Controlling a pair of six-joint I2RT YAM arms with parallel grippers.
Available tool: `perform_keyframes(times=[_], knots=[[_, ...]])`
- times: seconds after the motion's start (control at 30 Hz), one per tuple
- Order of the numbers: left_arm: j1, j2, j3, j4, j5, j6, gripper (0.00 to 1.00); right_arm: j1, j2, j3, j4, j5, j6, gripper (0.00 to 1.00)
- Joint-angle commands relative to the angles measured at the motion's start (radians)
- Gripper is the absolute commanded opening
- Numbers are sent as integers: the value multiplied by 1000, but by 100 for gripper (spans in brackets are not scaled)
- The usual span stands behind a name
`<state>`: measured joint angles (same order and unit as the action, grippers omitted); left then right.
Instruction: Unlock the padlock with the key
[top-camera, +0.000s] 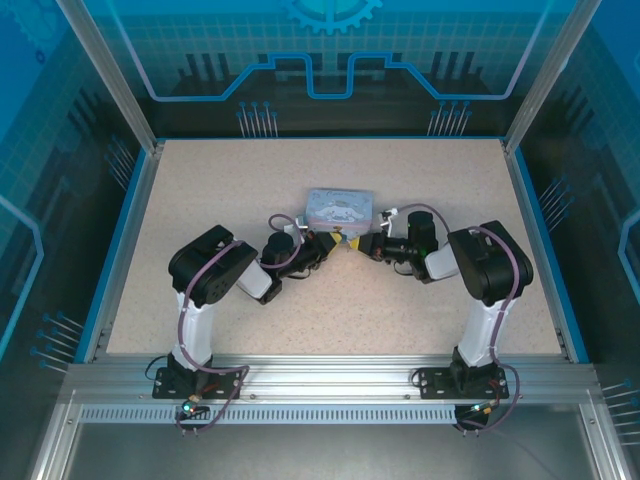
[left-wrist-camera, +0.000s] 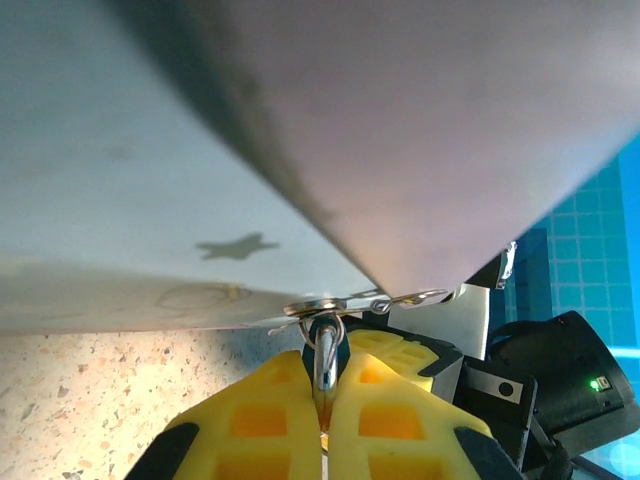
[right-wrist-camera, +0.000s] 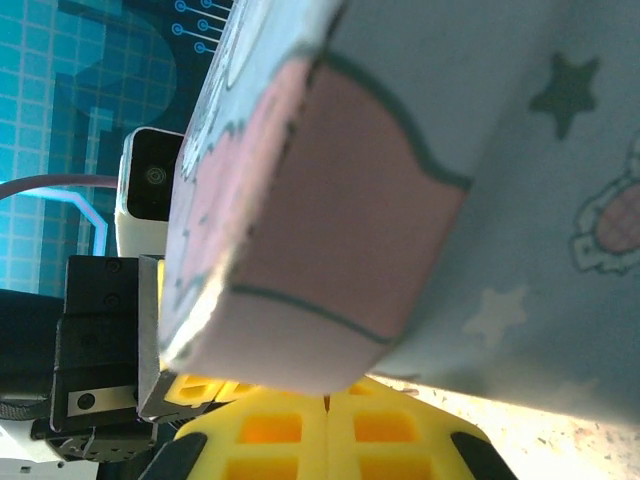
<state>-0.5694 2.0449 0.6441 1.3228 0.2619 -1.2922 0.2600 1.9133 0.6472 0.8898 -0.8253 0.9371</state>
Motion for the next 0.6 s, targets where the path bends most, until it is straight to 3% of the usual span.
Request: perform_keyframes(times=[0.0, 0.57], knots=[[-114, -31, 2, 76, 323, -23, 0, 21, 22, 86, 64, -12, -61, 4], [-114, -46, 5, 76, 360, -43, 0, -34, 74, 130, -22, -98, -193, 4]])
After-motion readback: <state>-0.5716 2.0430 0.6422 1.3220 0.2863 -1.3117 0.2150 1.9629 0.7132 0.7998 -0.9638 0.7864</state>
